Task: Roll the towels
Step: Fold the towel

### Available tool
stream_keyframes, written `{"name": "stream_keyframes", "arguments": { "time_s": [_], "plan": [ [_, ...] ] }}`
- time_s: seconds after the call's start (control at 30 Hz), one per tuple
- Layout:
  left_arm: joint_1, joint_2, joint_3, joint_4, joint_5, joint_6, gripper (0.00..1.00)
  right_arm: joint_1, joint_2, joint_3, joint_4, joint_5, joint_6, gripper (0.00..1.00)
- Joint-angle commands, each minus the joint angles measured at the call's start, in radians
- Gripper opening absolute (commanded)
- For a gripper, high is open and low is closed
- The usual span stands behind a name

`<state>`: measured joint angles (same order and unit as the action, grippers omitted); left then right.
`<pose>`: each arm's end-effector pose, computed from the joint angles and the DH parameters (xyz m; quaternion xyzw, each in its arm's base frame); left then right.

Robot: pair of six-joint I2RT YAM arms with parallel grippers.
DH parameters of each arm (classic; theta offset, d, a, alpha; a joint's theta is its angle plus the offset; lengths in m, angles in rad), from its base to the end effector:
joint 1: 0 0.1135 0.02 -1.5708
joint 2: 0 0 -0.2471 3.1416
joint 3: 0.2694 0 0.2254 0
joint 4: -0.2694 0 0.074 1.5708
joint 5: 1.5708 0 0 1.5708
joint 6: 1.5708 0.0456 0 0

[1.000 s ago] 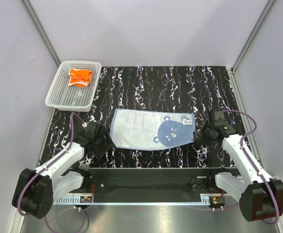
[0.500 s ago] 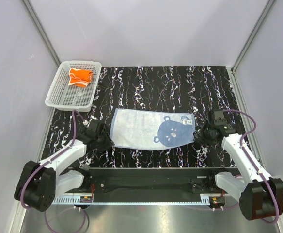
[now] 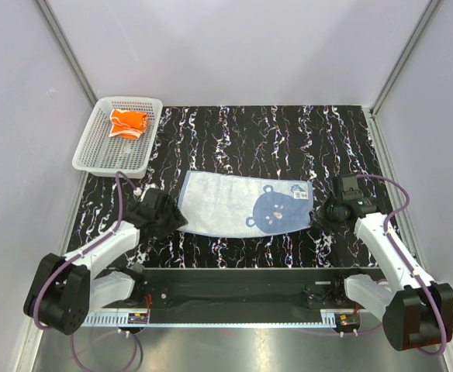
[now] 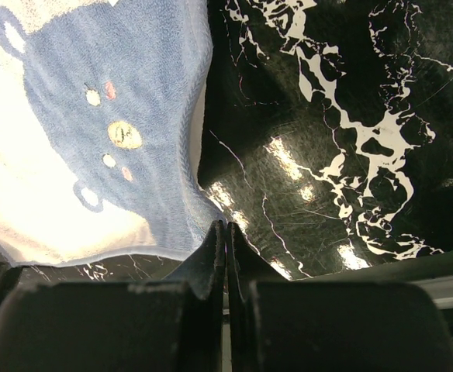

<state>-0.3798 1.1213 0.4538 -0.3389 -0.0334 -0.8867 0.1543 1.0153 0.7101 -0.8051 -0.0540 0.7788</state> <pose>0.1718 -0.0669 0.1476 -0.2453 0.9285 -0.1518 0.2339 0.1657 0.0283 0.2083 0.2931 0.9281 0.1261 0.1919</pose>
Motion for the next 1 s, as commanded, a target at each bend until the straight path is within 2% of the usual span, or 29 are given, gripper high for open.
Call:
{"name": "stream_keyframes", "arguments": {
  "time_s": [0.0,0.07,0.27,0.4,0.63,0.83,0.97],
  "plan": [
    [0.002,-0.015,-0.009,-0.063,-0.076,0.015,0.7,0.002,0.008,0.031,0.017,0.011,-0.016,0.0],
    [0.002,-0.021,-0.009,-0.074,-0.086,0.017,0.76,0.002,0.012,0.032,0.018,0.013,-0.018,0.0],
    [0.002,0.006,-0.02,-0.068,-0.091,0.008,0.75,0.002,0.022,0.038,0.017,0.013,-0.024,0.0],
    [0.001,0.053,-0.021,-0.02,-0.08,0.011,0.63,0.002,0.025,0.038,0.015,0.016,-0.024,0.0],
    [0.001,0.095,0.0,0.009,-0.068,0.029,0.23,0.002,0.029,0.037,0.015,0.017,-0.026,0.0],
    [0.001,0.086,-0.003,0.026,-0.037,0.038,0.0,0.002,0.029,0.035,0.017,0.016,-0.026,0.0],
    [0.001,0.035,0.0,0.0,-0.037,0.042,0.0,0.002,0.022,0.032,0.017,0.014,-0.024,0.0]
  ]
}}
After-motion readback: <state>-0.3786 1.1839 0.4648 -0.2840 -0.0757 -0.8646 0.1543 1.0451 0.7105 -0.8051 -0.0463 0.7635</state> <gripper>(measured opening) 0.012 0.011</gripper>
